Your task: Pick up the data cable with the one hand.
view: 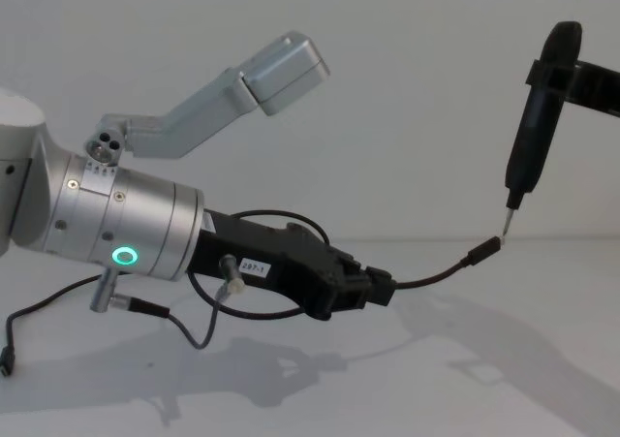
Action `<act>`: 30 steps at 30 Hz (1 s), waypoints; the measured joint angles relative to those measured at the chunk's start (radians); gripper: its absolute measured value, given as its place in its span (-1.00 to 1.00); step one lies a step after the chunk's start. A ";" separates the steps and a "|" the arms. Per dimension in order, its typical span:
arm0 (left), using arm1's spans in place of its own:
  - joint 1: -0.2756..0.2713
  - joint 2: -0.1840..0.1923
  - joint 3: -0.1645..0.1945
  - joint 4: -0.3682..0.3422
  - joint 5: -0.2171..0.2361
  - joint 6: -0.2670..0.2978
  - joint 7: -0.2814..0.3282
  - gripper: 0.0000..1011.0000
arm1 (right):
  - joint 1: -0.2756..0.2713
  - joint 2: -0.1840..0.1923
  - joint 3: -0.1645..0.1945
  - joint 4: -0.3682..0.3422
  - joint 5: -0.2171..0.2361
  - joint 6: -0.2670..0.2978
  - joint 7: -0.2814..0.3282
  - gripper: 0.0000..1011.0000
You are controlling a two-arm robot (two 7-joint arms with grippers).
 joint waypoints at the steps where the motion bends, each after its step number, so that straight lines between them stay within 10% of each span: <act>1: 0.000 0.000 0.000 0.000 0.000 0.000 0.000 -0.90 | 0.000 0.000 0.000 0.001 0.000 0.000 0.000 -0.45; 30: 0.000 0.000 0.000 0.000 0.000 0.000 0.000 -0.90 | 0.003 -0.007 -0.001 0.009 -0.013 0.007 -0.003 -0.45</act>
